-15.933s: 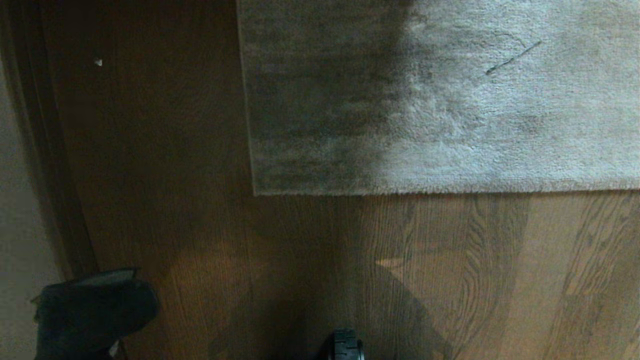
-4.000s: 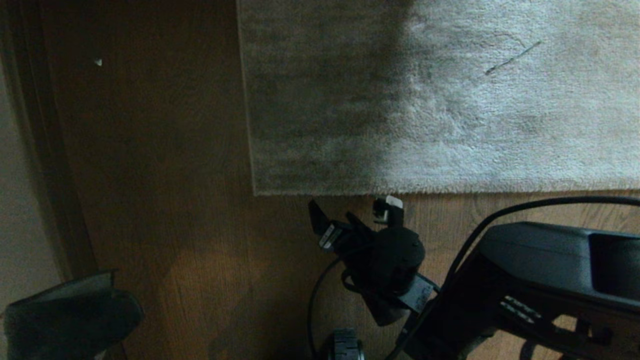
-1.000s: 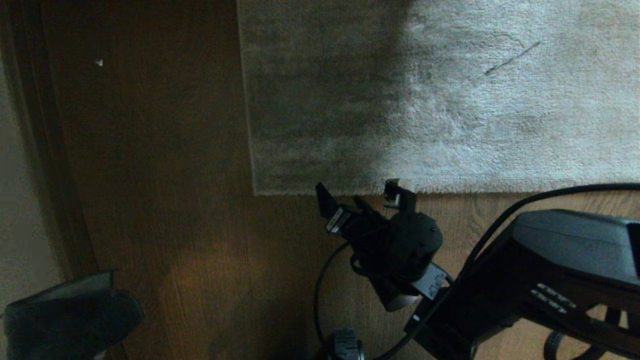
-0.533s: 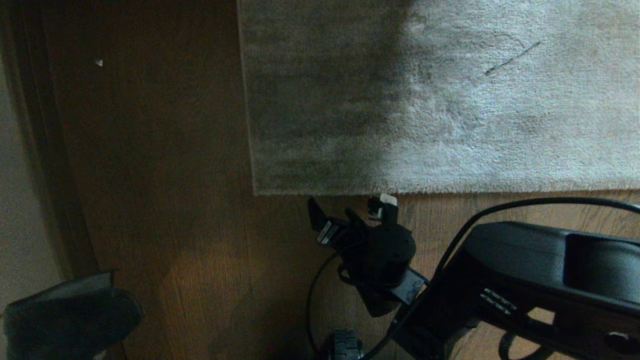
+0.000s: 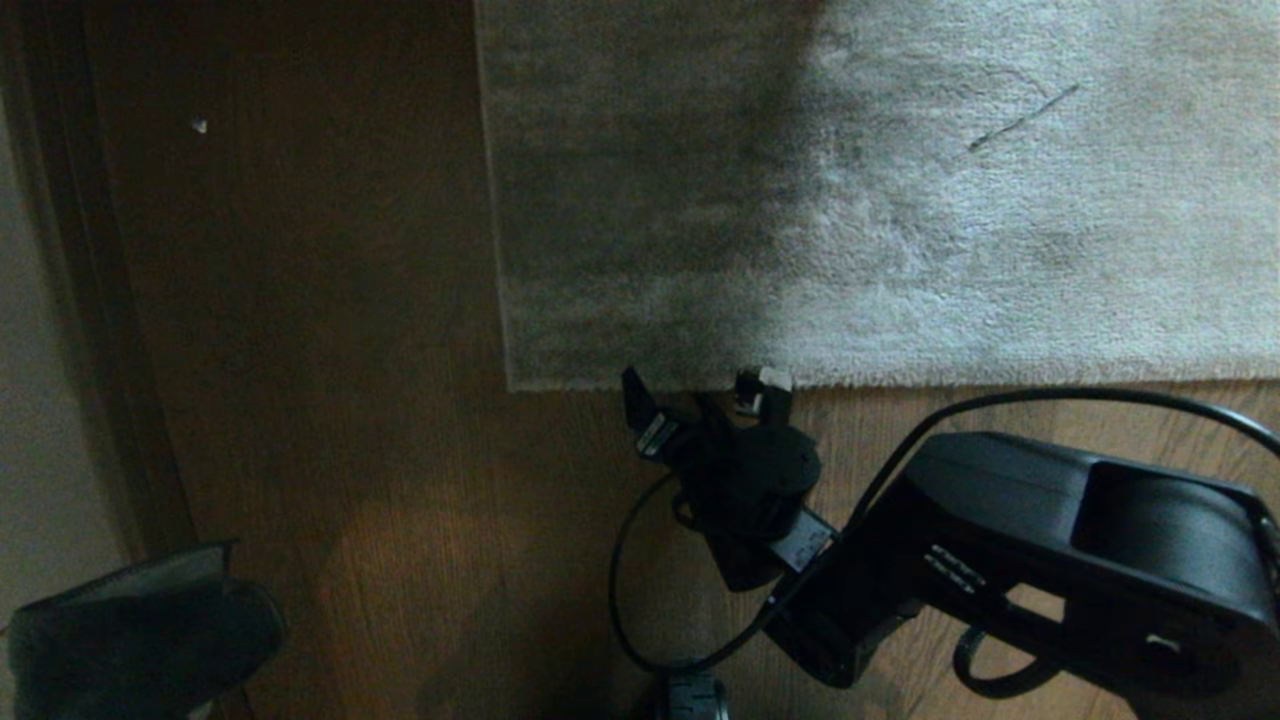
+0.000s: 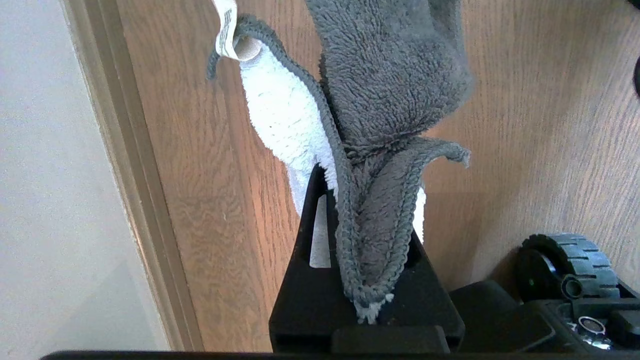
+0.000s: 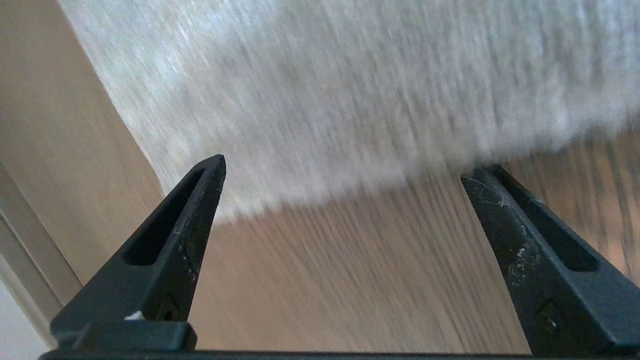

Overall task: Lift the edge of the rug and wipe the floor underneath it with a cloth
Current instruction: Lift up the carpet

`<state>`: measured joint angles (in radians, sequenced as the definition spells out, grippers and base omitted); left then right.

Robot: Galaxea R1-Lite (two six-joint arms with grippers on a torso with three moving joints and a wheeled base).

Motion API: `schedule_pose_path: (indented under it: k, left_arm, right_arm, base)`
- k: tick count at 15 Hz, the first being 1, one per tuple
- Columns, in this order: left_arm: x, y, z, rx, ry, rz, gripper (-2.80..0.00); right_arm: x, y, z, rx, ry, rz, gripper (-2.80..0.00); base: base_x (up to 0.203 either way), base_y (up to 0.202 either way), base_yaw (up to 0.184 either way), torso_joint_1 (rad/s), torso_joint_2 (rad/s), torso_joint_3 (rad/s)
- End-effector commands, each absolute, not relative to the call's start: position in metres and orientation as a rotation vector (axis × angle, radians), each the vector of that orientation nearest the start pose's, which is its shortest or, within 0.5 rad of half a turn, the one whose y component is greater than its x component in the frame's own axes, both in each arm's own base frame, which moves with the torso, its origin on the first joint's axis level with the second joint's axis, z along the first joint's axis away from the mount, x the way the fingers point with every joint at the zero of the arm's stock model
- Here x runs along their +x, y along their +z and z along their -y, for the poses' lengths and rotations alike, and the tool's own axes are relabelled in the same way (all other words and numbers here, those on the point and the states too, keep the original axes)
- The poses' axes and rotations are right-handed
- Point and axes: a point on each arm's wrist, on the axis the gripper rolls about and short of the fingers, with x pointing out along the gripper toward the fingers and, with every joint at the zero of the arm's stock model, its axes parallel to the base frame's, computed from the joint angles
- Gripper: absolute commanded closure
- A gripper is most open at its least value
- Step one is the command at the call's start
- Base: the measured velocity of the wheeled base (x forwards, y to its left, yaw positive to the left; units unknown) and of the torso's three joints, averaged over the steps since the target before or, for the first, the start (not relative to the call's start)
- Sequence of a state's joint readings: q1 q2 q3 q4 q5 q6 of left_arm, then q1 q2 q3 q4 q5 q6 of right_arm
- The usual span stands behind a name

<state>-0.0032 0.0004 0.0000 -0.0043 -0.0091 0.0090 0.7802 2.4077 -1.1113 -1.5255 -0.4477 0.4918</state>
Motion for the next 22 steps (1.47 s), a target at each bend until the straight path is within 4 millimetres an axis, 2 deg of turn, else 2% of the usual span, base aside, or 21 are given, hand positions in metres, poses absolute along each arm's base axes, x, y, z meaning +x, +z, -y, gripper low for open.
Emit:
schedule_pose_path:
  k: [1,4,9,12,16,22]
  left_arm:
    - [-0.023,0.076,0.000,0.009,-0.012,0.004,0.00]
    - [-0.023,0.076,0.000,0.009,-0.012,0.005,0.00]
    - [-0.023,0.076,0.000,0.009,-0.012,0.005,0.00]
    - [-0.023,0.076,0.000,0.009,-0.012,0.005,0.00]
    - [-0.023,0.076,0.000,0.009,-0.012,0.005,0.00]
    - [-0.023,0.076,0.000,0.009,-0.012,0.005,0.00]
  right_arm:
    - [0.337,0.084,-0.288,0.646,0.332,0.175,-2.80]
    - [0.345,0.093,-0.280,0.657,0.313,0.210,-2.80]
    - [0.336,0.115,-0.273,0.651,0.320,0.238,-2.80]
    - [0.326,0.121,-0.267,0.639,0.322,0.226,-2.80]
    - [0.301,0.125,-0.259,0.616,0.337,0.176,-2.80]
    - [0.289,0.148,-0.252,0.637,0.352,0.212,-2.80]
  base:
    - [0.000,0.000,0.000,0.000,0.00,0.000]
    - [0.000,0.000,0.000,0.000,0.00,0.000]
    - [0.000,0.000,0.000,0.000,0.00,0.000]
    - [0.000,0.000,0.000,0.000,0.00,0.000]
    - [0.000,0.000,0.000,0.000,0.00,0.000]
    - [0.000,0.000,0.000,0.000,0.00,0.000]
